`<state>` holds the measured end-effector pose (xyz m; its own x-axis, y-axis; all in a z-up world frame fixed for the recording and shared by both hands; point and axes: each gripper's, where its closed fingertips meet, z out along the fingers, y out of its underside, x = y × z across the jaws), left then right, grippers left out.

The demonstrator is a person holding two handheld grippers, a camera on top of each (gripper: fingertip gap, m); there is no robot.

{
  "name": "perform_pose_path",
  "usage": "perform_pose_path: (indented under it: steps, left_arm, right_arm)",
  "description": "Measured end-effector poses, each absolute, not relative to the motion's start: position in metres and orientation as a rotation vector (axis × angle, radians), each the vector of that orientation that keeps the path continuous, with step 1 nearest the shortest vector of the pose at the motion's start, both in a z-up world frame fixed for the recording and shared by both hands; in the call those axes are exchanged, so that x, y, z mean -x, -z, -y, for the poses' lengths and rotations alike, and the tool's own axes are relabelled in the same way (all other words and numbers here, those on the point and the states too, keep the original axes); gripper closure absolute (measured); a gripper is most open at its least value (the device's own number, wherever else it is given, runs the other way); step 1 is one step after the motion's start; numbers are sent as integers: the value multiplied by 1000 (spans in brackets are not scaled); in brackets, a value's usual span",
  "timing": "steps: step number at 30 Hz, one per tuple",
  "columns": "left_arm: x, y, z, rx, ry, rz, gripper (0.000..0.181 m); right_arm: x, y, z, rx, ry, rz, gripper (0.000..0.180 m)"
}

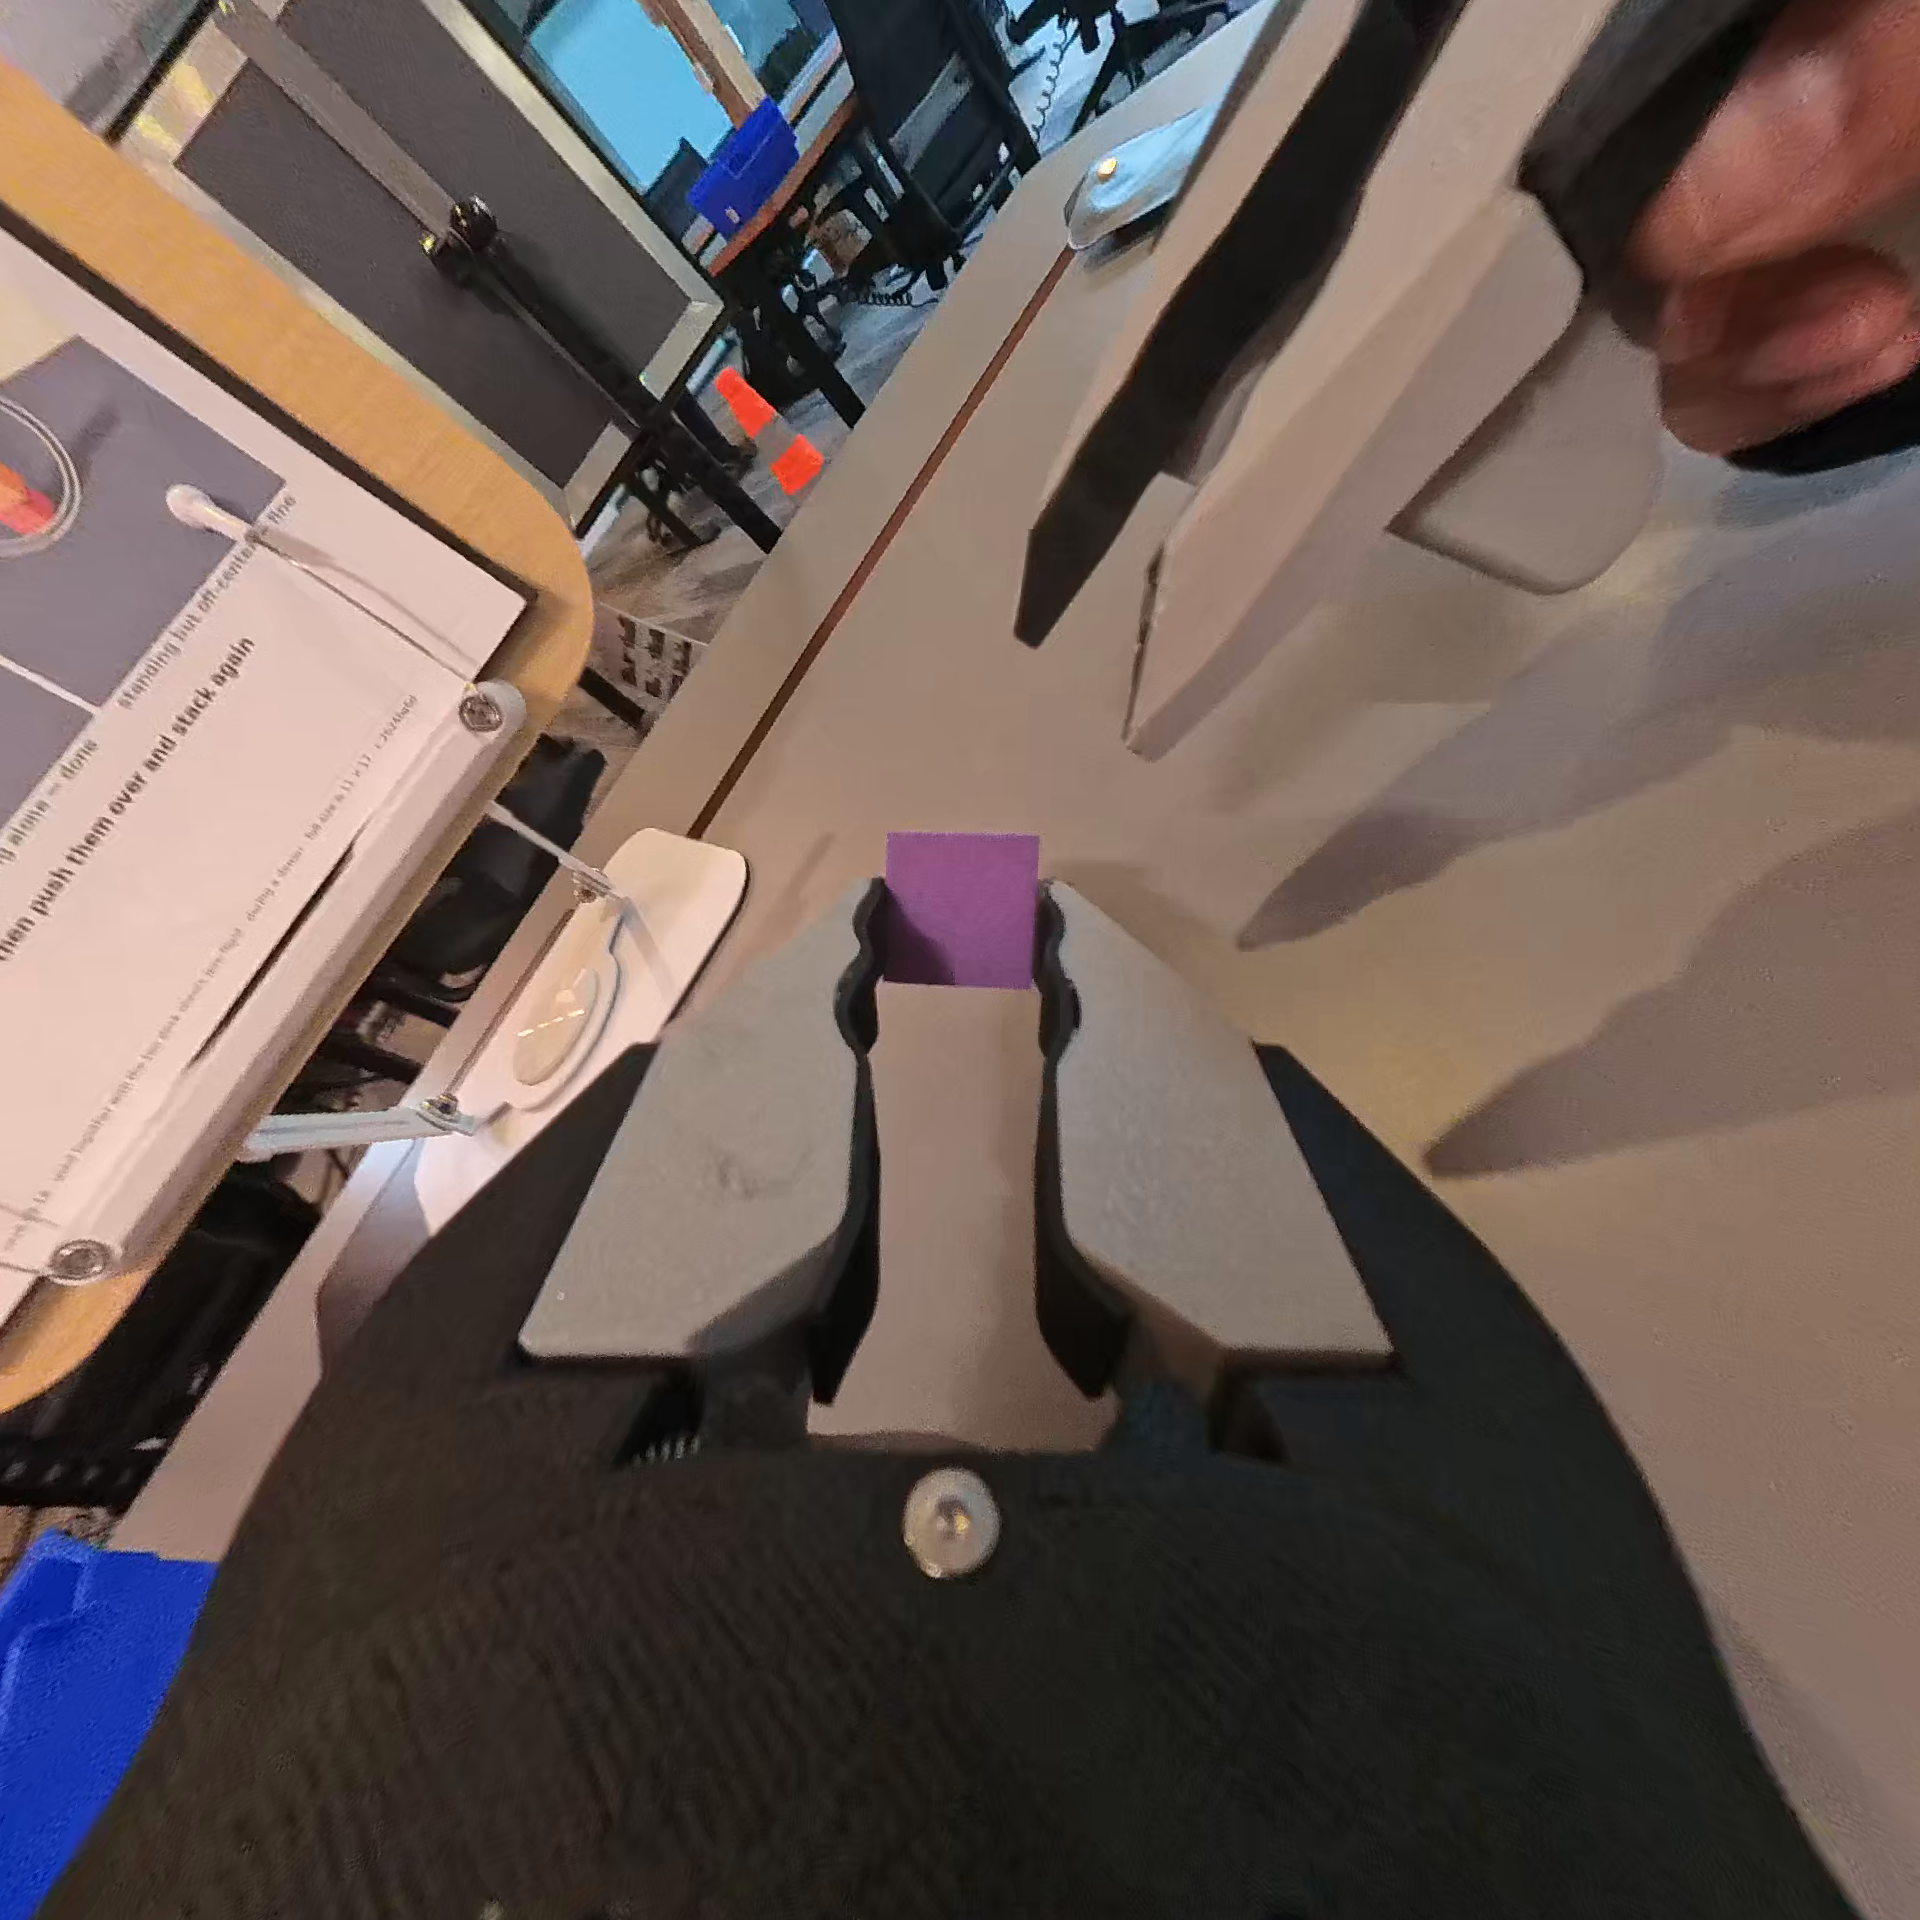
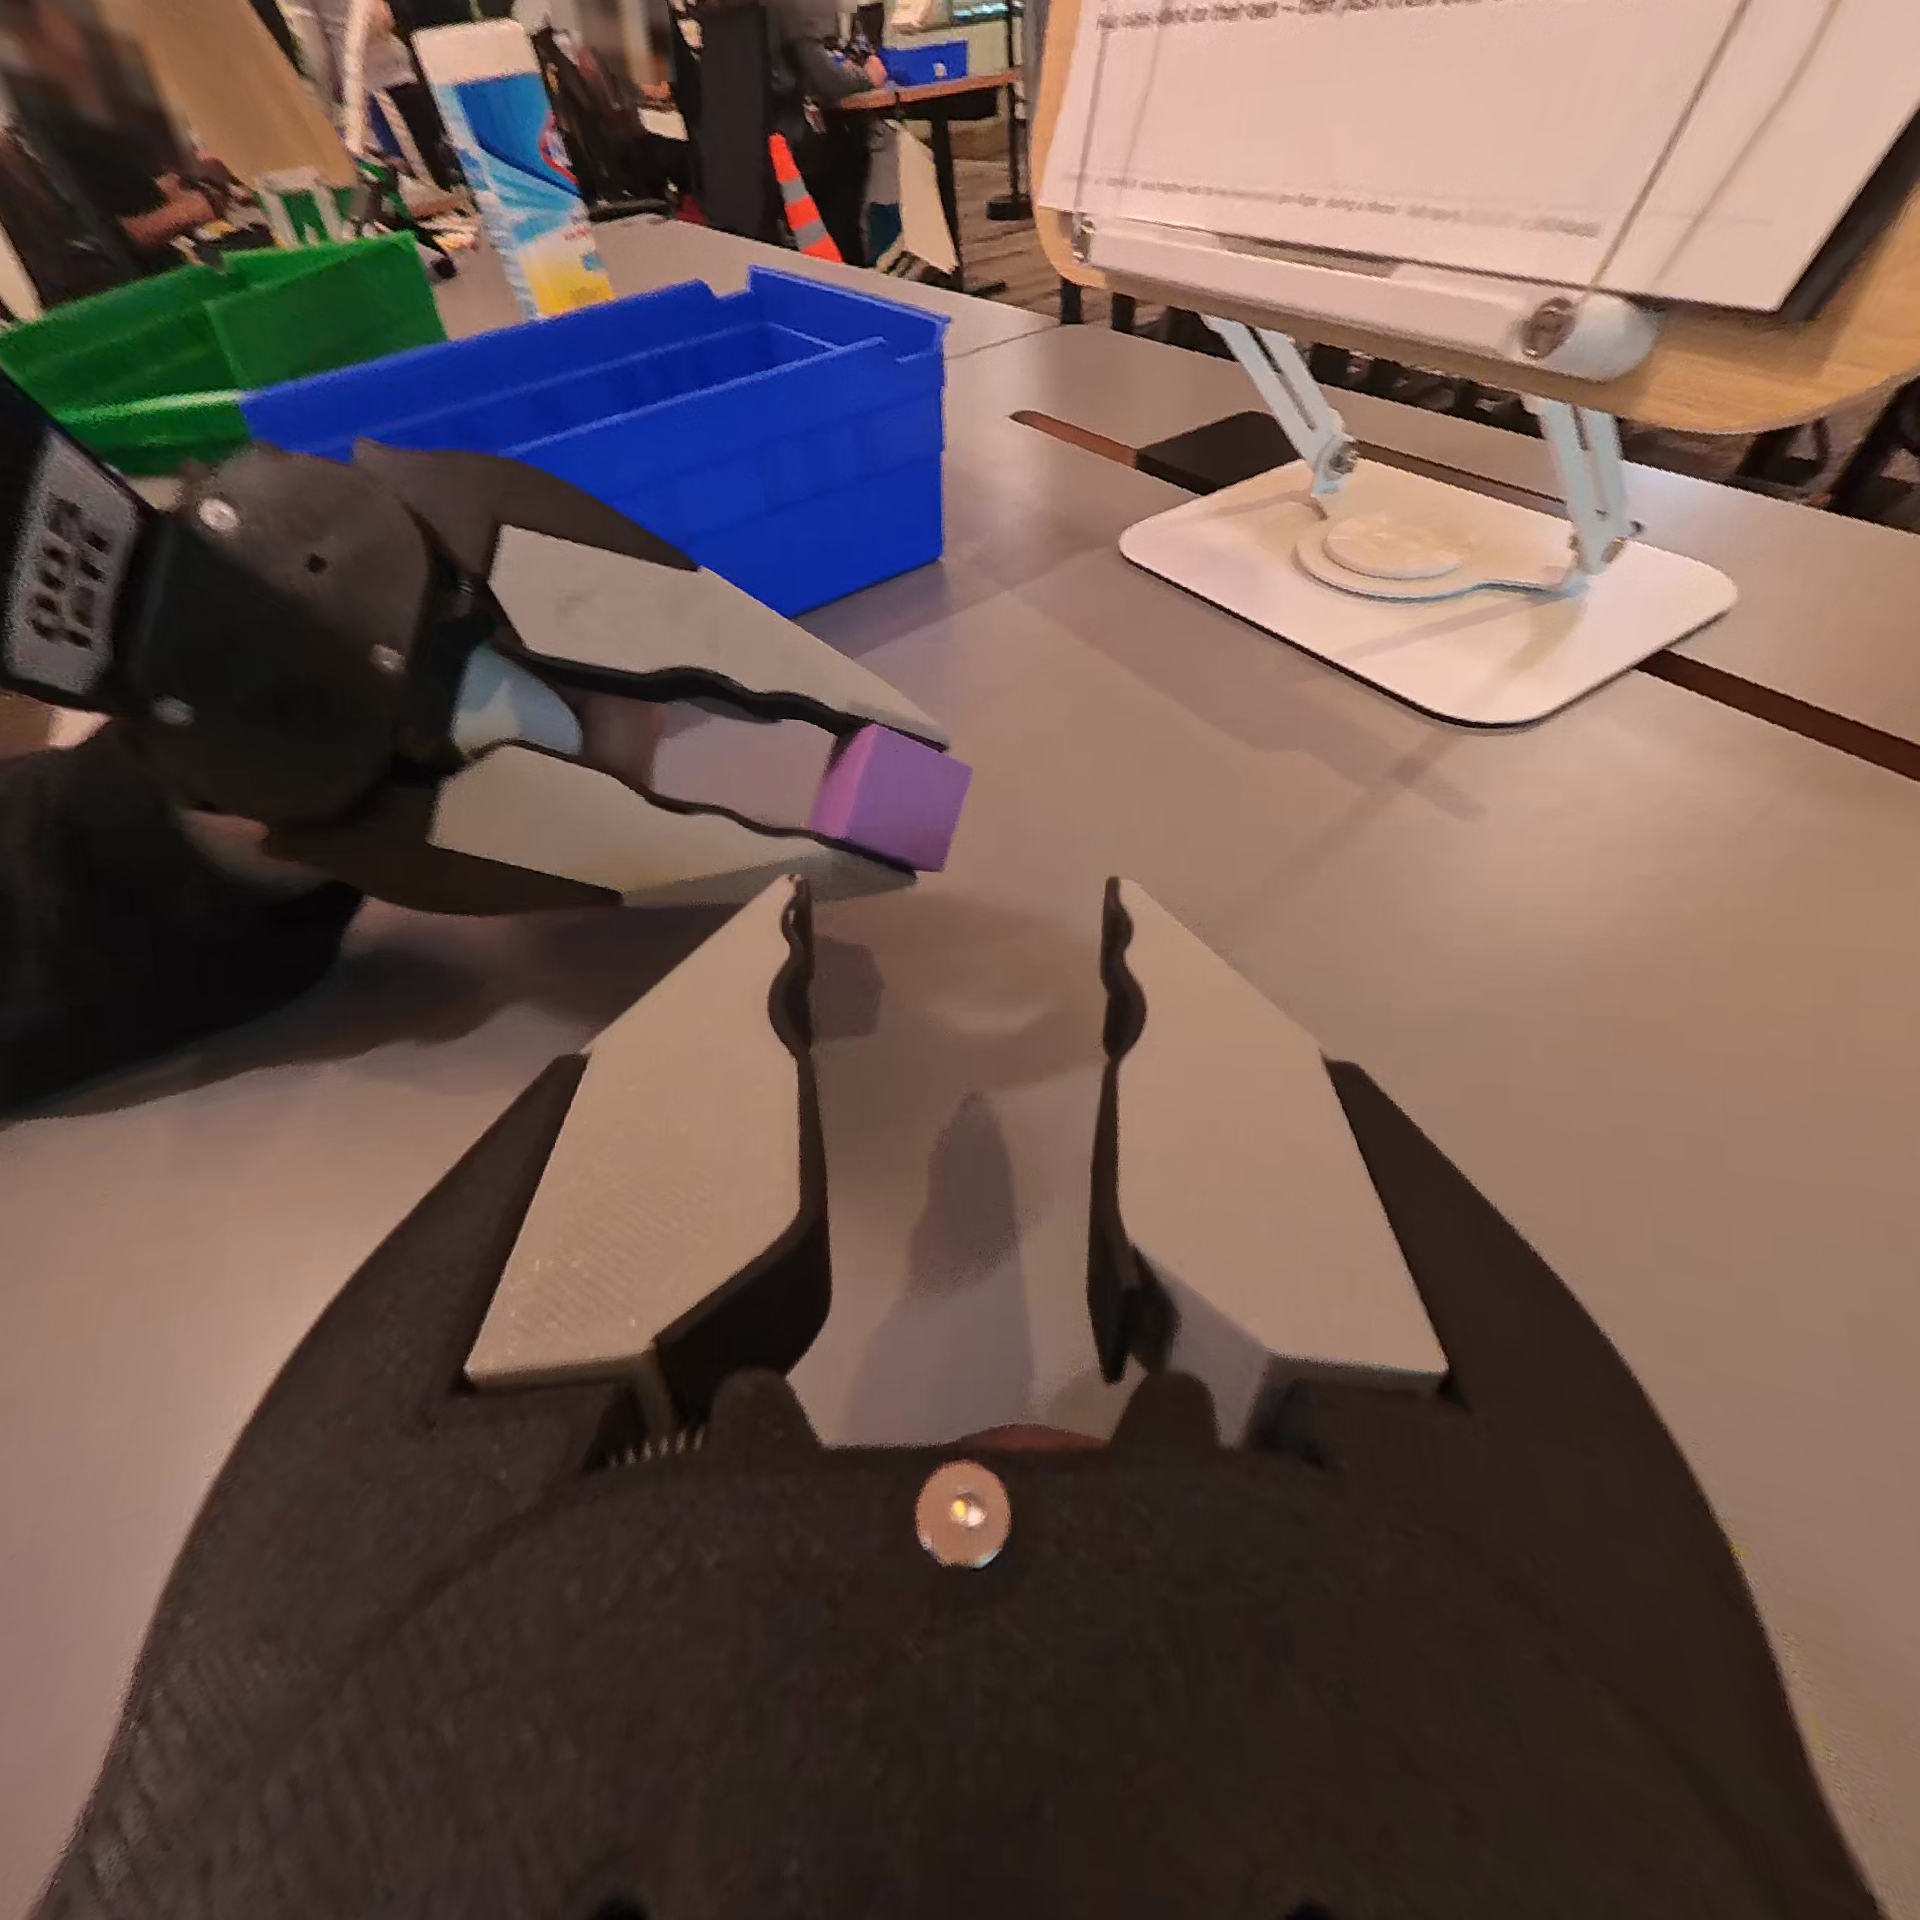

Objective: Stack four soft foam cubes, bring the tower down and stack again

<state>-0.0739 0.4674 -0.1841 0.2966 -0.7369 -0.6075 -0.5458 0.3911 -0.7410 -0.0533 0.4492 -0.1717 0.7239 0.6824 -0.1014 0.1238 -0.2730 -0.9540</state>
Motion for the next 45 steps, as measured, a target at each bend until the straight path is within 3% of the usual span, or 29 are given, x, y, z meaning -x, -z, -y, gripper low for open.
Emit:
perform_pose_path:
  steps: [10, 15, 45]
  left_arm:
    - [61, 171, -443, 1060, 178, -1396, 155]
    - [57, 172, -437, 1023, 165, -1416, 155]
    - [65, 175, -431, 753, -167, -1549, 155]
  right_arm:
    - [71, 169, -439, 1777, -819, 613, 134]
    - [74, 167, -435, 1760, -867, 619, 153]
    - [80, 169, -427, 1760, -935, 694, 156]
